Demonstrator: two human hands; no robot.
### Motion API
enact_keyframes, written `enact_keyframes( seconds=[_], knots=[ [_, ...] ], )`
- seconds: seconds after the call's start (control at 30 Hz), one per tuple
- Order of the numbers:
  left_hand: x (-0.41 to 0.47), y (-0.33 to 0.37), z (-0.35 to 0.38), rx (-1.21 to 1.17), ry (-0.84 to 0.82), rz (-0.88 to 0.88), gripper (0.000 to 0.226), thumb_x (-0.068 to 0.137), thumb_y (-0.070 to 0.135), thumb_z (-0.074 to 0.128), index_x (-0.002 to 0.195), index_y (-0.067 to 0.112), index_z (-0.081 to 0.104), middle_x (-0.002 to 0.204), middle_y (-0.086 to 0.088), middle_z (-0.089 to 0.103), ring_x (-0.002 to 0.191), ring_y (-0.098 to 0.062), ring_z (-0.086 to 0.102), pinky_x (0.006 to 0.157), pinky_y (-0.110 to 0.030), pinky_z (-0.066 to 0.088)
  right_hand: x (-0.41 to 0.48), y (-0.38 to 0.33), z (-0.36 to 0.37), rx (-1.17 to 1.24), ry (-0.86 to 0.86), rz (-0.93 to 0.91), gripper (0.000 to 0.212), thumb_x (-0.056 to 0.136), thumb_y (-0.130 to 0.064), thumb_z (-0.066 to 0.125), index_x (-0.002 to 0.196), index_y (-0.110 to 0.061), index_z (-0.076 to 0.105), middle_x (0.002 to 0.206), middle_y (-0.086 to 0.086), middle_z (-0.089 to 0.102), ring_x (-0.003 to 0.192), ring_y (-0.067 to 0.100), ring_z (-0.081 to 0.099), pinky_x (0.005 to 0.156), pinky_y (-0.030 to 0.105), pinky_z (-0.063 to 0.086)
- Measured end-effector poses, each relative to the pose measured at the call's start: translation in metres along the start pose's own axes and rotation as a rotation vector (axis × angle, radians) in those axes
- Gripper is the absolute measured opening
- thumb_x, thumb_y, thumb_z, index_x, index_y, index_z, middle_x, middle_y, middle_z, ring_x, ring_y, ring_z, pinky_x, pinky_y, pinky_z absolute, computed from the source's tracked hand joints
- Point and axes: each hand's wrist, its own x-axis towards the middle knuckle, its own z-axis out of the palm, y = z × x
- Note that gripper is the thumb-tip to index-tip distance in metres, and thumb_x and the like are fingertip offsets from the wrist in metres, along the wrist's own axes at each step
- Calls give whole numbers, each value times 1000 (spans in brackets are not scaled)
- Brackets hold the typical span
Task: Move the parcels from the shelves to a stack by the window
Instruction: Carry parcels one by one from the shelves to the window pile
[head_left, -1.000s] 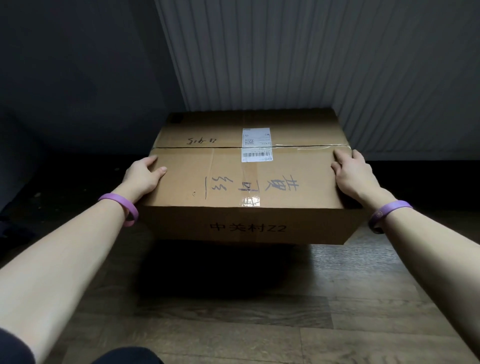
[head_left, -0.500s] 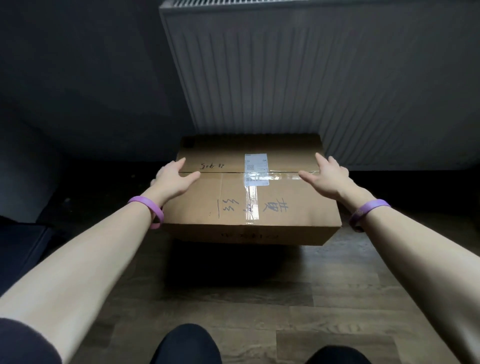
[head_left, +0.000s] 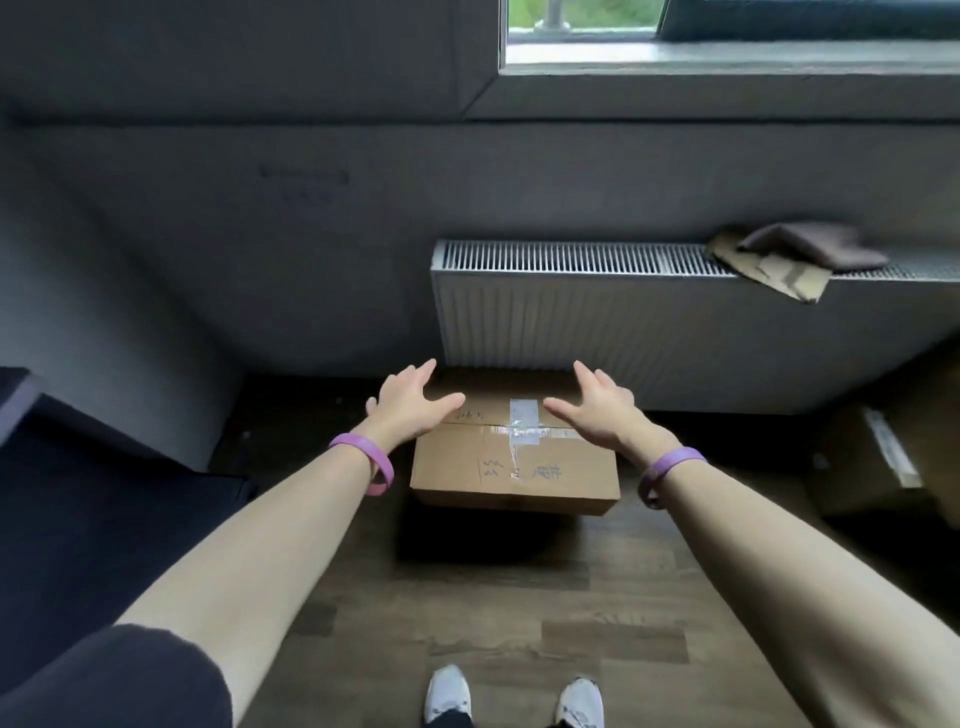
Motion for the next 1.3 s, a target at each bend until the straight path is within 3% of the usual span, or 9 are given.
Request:
enact_keyframes(
  seconds=[0.27, 0.43, 0.53, 0.67, 0.7, 0.77, 0.93, 1.17, 1.3],
  knots=[
    [-49, 36, -95, 48, 61, 13, 79, 88, 59, 53, 155, 35, 18, 164, -1, 15, 151, -26, 6, 118, -58, 8, -35, -86, -78, -64, 58, -100, 84, 95, -54, 56, 159, -26, 9, 166, 13, 12, 147, 43, 20, 118, 50, 24],
    [-79, 37, -149, -9, 189, -46, 84, 82, 76, 45, 153, 44, 13, 165, 6, 9, 152, -24, -3, 117, -56, -2, -45, -141, -113, -96, 72, -271, 88, 93, -58, 56, 160, -25, 10, 166, 14, 9, 150, 39, 17, 122, 47, 20],
    [-109, 40, -184, -184, 279, -117, 95, 71, 86, 40, 153, 45, 15, 164, 7, 14, 151, -23, 5, 120, -55, 3, -53, -181, -133, 47, 24, -453, 90, 92, -61, 56, 160, -19, 14, 165, 13, 19, 151, 31, 23, 122, 38, 20],
    [-160, 45, -212, -590, 441, -160, 100, 70, 84, 48, 154, 38, 18, 162, 6, 23, 148, -17, 23, 120, -38, 17, -73, -226, -150, 398, -154, -609, 88, 92, -59, 56, 158, -11, 22, 158, 3, 37, 139, 20, 43, 111, 32, 38],
    [-171, 45, -214, -664, 486, -166, 96, 76, 80, 49, 155, 34, 18, 161, 6, 24, 147, -16, 25, 117, -35, 18, -80, -233, -150, 448, -200, -618, 86, 91, -63, 54, 157, -15, 26, 152, -3, 42, 130, 18, 48, 99, 36, 47],
    [-194, 46, -215, -758, 580, -211, 90, 83, 76, 47, 156, 30, 19, 161, 5, 26, 146, -18, 28, 115, -36, 20, -99, -247, -150, 506, -307, -630, 83, 87, -73, 50, 153, -25, 35, 141, -9, 46, 112, 16, 47, 77, 33, 48],
    [-274, 40, -221, -1009, 693, -337, 81, 86, 80, 32, 154, 37, 19, 152, -2, 42, 130, -33, 48, 106, -52, 37, -152, -284, -140, 588, -562, -673, 75, 91, -70, 45, 151, -26, 38, 149, 2, 47, 126, 35, 53, 108, 50, 42],
    [-405, -1, -219, -1358, 1044, -349, 86, 88, 78, 30, 156, 28, 17, 132, -10, 62, 107, -37, 65, 90, -52, 50, -242, -335, -95, 658, -915, -742, 79, 93, -72, 33, 154, -21, 33, 152, 14, 44, 133, 44, 46, 106, 54, 39],
    [-492, -29, -206, -1398, 1228, -371, 87, 87, 80, 27, 155, 27, 19, 117, -8, 69, 103, -37, 68, 94, -55, 49, -310, -363, -58, 589, -1086, -814, 81, 93, -74, 27, 154, -21, 34, 154, 14, 42, 129, 42, 50, 102, 51, 39]
  ],
)
